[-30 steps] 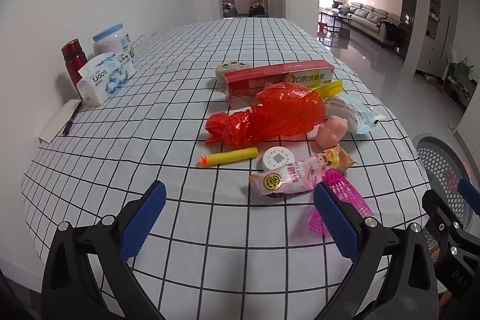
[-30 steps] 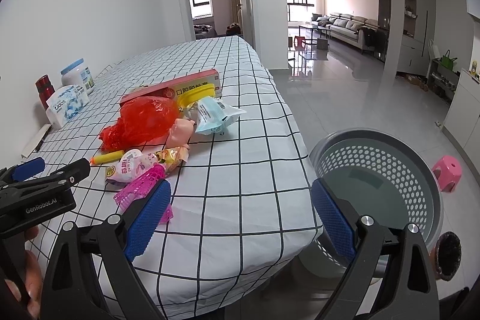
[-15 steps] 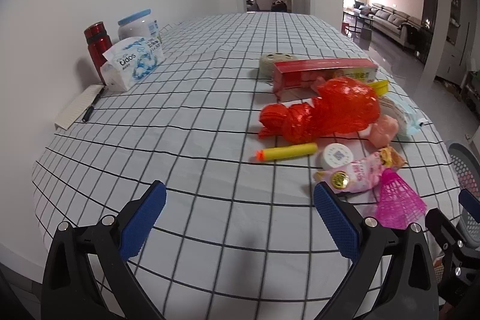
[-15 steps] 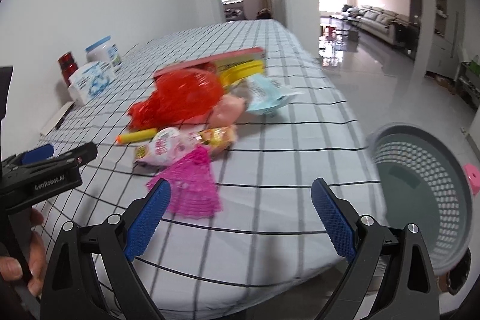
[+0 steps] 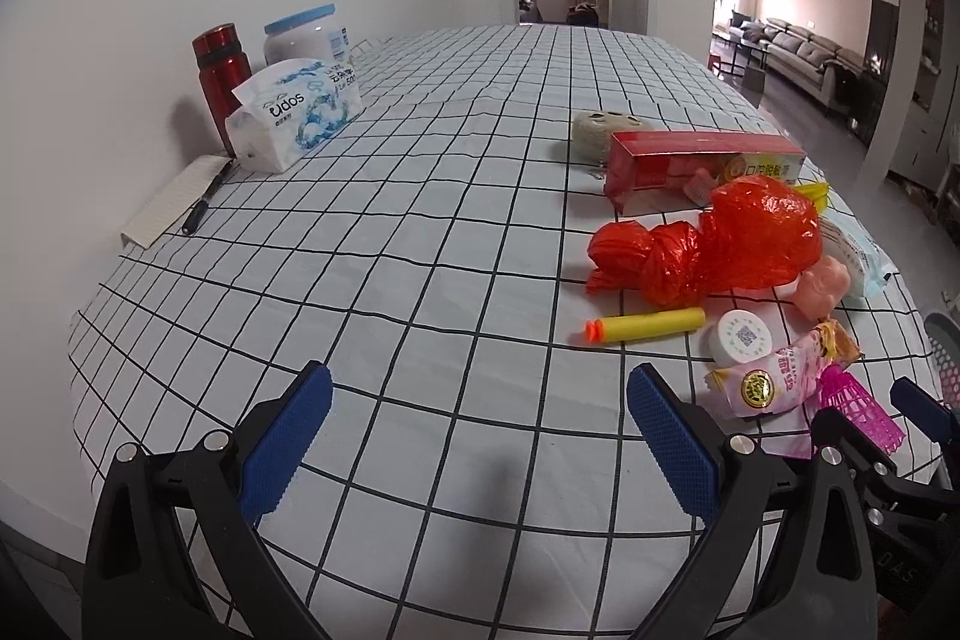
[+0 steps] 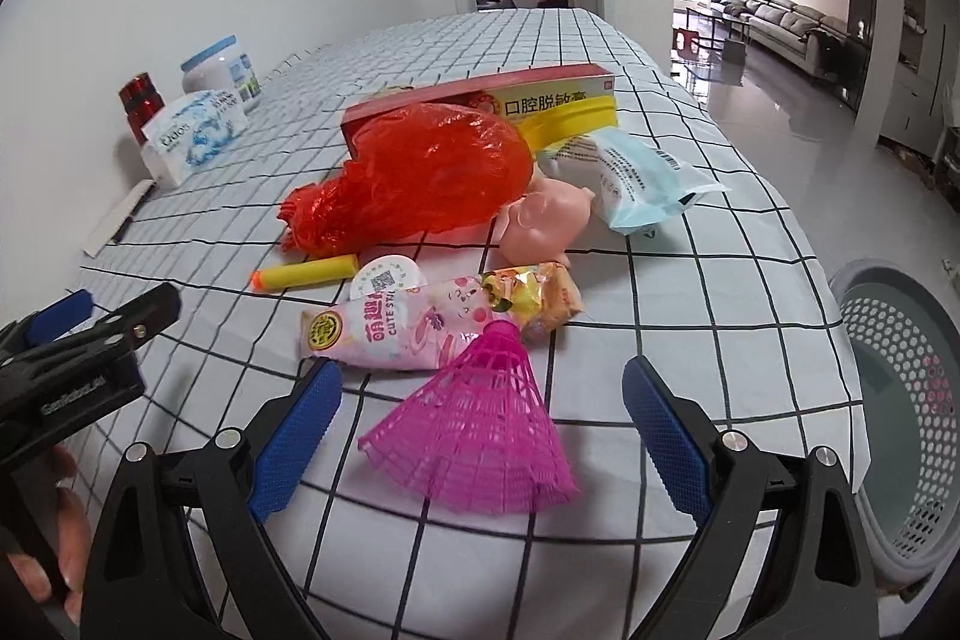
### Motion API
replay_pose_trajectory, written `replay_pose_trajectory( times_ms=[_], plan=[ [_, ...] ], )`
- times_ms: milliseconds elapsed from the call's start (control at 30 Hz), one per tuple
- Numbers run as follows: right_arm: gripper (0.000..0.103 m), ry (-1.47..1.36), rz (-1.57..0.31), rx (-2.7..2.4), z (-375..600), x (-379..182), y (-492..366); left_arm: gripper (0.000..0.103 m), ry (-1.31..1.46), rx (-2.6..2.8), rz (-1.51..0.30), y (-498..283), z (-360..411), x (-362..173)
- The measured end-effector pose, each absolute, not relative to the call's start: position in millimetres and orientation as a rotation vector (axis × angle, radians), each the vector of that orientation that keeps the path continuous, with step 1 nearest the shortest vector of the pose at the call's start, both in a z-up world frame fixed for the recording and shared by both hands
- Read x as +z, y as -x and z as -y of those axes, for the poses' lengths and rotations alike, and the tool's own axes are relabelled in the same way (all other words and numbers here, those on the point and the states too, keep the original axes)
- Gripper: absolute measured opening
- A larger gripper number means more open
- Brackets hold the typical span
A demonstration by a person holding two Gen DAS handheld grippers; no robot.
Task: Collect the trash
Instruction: 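Close the right gripper on the pink shuttlecock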
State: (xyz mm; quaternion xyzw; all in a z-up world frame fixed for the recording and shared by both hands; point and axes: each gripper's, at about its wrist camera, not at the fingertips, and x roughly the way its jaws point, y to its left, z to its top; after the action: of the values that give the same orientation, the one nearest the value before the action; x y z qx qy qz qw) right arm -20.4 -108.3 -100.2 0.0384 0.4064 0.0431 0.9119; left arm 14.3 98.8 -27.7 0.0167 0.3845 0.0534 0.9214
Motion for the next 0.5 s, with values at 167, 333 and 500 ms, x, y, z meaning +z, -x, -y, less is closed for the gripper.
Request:
replay_pose_trajectory(
  times_ms=[167, 333, 500],
  plan=[
    [0.09, -0.067, -0.857, 0.065, 109.5, -109.0, 16.2, 0.097, -0.026, 0.086, -0.8, -14.5, -99.0, -30.5],
    [0.074, -0.076, -0.862, 0.083, 113.5, -110.3, 16.1, 0.097, -0.022, 0.04, -0.814, -13.9, -92.4, -33.9],
    [0.056, -0.115, -0.876, 0.122, 119.5, -111.2, 17.5, 0.097, -0.02, 0.006, -0.817, -11.3, -85.4, -33.3]
  ],
)
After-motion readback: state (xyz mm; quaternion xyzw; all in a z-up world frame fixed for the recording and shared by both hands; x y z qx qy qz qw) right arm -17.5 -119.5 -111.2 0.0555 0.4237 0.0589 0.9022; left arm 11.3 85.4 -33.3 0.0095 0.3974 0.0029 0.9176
